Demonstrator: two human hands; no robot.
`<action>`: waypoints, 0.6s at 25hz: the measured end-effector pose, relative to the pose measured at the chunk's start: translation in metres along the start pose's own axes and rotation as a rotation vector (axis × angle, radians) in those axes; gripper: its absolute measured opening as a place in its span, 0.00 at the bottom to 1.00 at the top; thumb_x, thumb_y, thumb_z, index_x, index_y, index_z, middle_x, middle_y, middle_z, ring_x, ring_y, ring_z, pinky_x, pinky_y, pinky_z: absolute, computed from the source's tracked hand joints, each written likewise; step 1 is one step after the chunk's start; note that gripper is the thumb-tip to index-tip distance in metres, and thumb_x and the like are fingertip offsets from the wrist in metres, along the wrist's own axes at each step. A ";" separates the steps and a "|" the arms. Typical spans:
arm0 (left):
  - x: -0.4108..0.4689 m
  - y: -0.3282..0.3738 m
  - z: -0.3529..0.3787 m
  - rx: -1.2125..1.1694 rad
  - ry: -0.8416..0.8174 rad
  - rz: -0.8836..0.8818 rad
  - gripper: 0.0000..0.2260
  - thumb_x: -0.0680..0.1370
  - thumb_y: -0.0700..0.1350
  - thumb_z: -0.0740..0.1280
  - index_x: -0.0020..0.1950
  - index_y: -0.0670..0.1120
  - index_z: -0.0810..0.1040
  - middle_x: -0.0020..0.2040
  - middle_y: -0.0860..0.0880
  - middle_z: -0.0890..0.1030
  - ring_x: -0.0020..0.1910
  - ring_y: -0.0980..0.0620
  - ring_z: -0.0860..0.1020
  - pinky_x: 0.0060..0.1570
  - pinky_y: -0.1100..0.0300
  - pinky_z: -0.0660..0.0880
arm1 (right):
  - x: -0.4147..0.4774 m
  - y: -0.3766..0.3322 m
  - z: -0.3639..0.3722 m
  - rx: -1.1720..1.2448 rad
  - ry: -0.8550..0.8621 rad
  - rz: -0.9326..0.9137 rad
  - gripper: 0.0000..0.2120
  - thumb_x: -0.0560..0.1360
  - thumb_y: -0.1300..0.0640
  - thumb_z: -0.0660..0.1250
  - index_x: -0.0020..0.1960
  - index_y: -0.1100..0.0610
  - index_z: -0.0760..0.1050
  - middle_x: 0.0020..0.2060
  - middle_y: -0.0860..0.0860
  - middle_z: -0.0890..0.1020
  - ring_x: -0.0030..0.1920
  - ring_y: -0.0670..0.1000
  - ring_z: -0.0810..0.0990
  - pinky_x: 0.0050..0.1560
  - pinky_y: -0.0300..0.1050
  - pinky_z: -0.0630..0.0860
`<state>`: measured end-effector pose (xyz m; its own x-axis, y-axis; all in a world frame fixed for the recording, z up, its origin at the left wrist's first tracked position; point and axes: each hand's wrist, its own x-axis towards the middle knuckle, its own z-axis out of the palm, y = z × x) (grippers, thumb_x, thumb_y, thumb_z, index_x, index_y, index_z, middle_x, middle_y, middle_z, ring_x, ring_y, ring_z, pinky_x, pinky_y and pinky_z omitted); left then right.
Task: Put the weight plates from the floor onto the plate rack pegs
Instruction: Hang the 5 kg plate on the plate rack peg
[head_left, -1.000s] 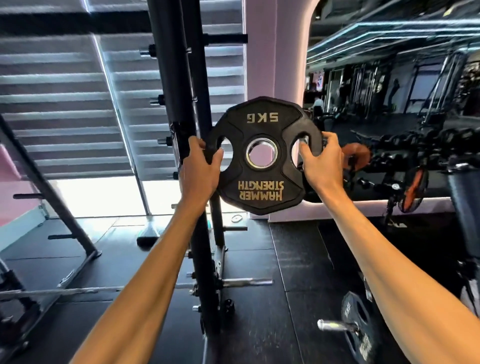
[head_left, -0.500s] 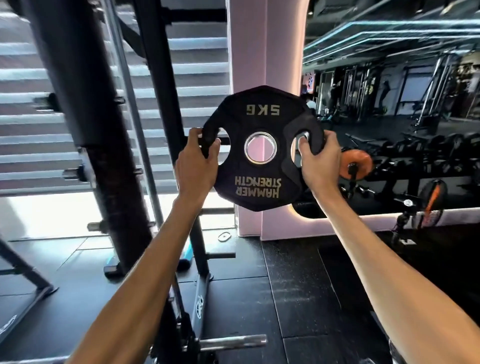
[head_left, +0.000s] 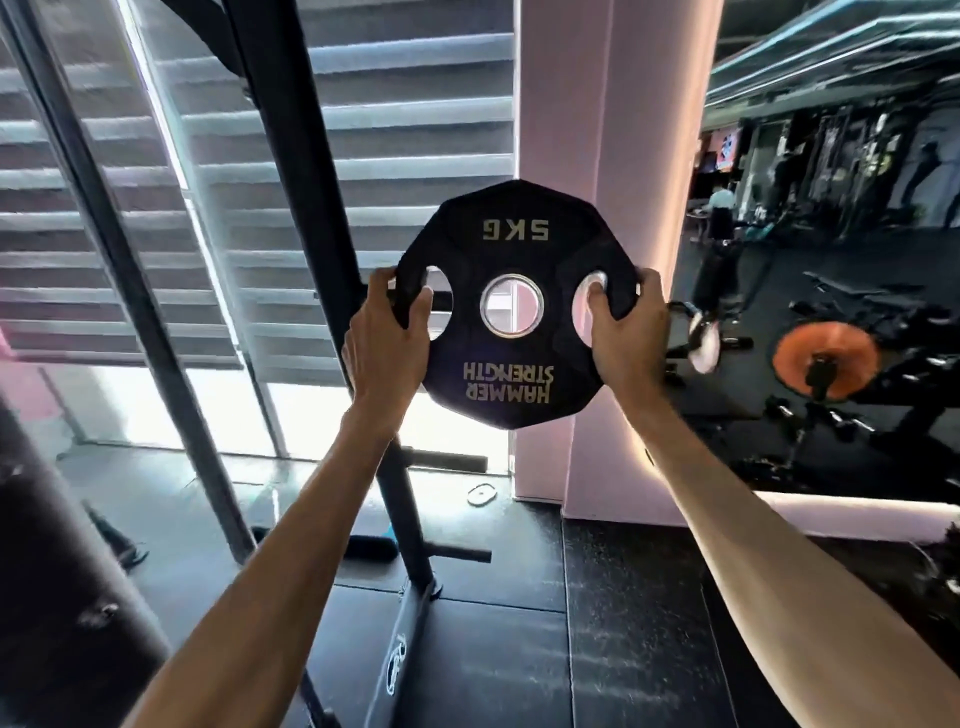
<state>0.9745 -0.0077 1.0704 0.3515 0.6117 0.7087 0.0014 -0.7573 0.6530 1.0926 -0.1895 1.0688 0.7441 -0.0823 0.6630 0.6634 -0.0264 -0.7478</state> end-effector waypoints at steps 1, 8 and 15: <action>0.011 -0.005 0.016 0.023 0.011 -0.007 0.15 0.80 0.55 0.64 0.63 0.48 0.73 0.50 0.48 0.84 0.50 0.42 0.81 0.49 0.49 0.76 | 0.016 0.015 0.010 0.007 -0.022 -0.009 0.13 0.79 0.59 0.68 0.59 0.65 0.72 0.40 0.38 0.75 0.37 0.27 0.75 0.38 0.19 0.66; 0.073 -0.053 0.094 0.092 0.045 0.026 0.14 0.80 0.55 0.65 0.61 0.50 0.73 0.42 0.50 0.83 0.45 0.43 0.81 0.46 0.49 0.77 | 0.082 0.106 0.086 0.080 -0.086 0.031 0.16 0.80 0.57 0.66 0.65 0.64 0.70 0.53 0.52 0.80 0.50 0.47 0.78 0.43 0.19 0.70; 0.104 -0.092 0.150 0.172 0.057 0.037 0.14 0.80 0.55 0.65 0.61 0.50 0.73 0.45 0.52 0.84 0.45 0.44 0.82 0.45 0.51 0.77 | 0.121 0.183 0.146 0.125 -0.134 0.121 0.15 0.80 0.58 0.66 0.63 0.62 0.70 0.49 0.54 0.81 0.44 0.49 0.81 0.41 0.26 0.75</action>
<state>1.1514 0.0918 1.0438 0.3006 0.5906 0.7489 0.1512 -0.8048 0.5740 1.3154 -0.0591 1.0168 0.8172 0.0564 0.5736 0.5670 0.0996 -0.8177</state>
